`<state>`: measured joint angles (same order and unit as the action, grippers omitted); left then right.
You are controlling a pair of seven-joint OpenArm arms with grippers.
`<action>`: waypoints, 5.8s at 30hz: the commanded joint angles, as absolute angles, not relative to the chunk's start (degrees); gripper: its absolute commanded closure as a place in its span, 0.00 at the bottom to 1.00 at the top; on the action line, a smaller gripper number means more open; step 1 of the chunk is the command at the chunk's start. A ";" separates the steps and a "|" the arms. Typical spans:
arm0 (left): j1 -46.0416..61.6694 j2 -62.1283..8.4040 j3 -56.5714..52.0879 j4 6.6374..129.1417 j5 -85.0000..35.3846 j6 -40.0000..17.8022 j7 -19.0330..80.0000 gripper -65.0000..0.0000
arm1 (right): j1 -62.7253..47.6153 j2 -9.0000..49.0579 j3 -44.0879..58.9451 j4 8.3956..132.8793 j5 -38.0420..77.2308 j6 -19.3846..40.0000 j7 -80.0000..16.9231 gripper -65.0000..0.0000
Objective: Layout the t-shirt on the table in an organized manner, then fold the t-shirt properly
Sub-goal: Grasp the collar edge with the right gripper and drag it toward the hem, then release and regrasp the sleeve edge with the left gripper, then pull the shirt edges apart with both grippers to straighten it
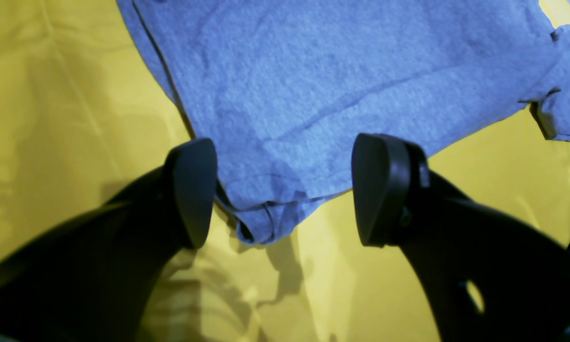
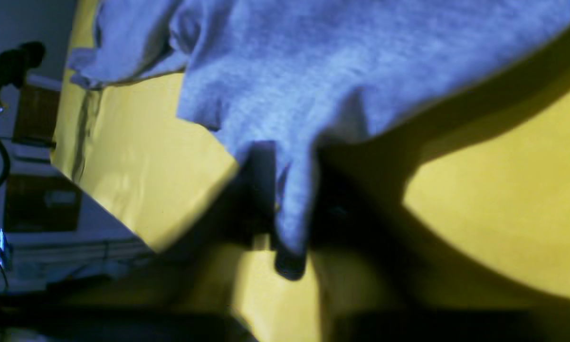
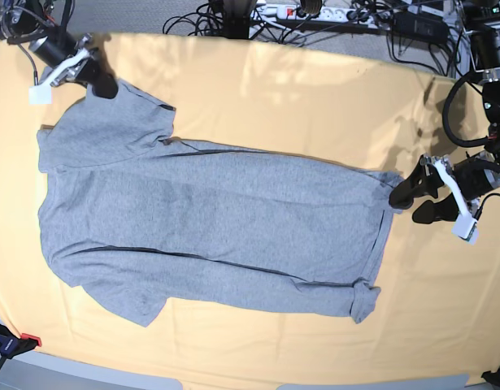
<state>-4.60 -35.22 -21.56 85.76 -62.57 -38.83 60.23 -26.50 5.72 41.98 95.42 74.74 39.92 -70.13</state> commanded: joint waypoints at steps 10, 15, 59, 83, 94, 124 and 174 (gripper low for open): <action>-5.58 -36.34 -22.20 86.50 -64.10 -38.94 59.13 0.31 | -24.93 8.47 41.98 116.07 75.99 40.00 -68.36 1.00; -5.56 -36.34 -22.20 86.50 -64.12 -38.94 59.13 0.31 | -18.24 9.23 37.45 116.03 60.97 40.00 -60.14 1.00; -5.45 -36.21 -22.20 86.50 -64.07 -38.96 59.55 0.31 | 13.80 13.34 16.86 87.99 13.02 13.23 -47.88 1.00; -6.33 -35.73 -28.73 86.50 -53.84 -30.68 58.04 0.31 | 13.06 13.54 16.86 88.01 22.28 25.71 -49.76 0.66; -3.75 -41.69 -27.29 86.50 -71.05 -40.00 67.16 0.31 | 12.88 15.40 20.86 93.71 40.69 39.31 -55.44 0.65; -8.34 -40.73 -6.96 86.50 -41.65 -40.00 46.26 0.72 | -1.28 14.94 22.13 94.30 55.53 40.00 -62.65 0.65; -25.54 -35.48 -6.98 63.64 -43.64 -39.00 43.72 0.39 | -0.27 15.14 24.03 96.84 55.48 40.00 -60.25 0.65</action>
<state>-23.68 -34.26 -6.44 62.83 -42.48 -39.05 45.36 -1.65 14.13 23.66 95.55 53.89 39.66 -61.98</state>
